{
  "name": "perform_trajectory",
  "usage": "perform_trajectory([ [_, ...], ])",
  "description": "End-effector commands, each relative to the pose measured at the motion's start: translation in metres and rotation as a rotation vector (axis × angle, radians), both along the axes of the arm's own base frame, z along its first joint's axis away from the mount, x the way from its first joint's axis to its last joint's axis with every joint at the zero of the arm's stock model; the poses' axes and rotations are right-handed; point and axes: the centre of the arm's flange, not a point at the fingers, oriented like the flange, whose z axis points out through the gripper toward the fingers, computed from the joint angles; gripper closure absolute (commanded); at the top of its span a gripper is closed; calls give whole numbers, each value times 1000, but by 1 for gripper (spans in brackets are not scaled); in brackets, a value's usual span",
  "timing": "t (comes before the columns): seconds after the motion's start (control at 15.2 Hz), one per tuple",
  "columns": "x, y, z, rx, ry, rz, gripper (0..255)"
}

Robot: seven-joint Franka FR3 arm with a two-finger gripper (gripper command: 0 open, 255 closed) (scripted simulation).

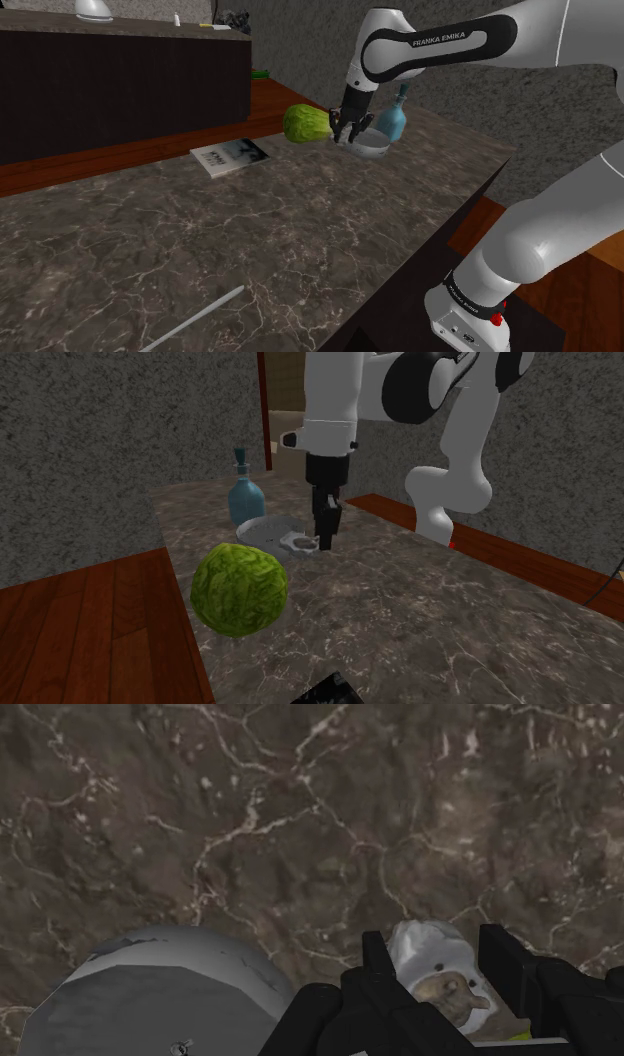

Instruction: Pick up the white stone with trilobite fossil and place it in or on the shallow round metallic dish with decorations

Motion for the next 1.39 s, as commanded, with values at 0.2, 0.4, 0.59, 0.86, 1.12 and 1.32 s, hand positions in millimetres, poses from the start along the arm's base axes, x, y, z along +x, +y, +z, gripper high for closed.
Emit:
perform_trajectory([
  [0.2, -1, 0, 26, 0, 0, 0, 255],
  [0.4, -1, 0, 42, 0, 0, 0, 255],
  [0.59, 0, -13, 51, 0, 0, 0, 255],
  [0.86, 5, -65, 52, 0, 0, 0, 255],
  [1.12, 10, -118, 53, 0, 0, 0, 255],
  [1.32, 13, -149, 54, 0, 0, 0, 255],
])
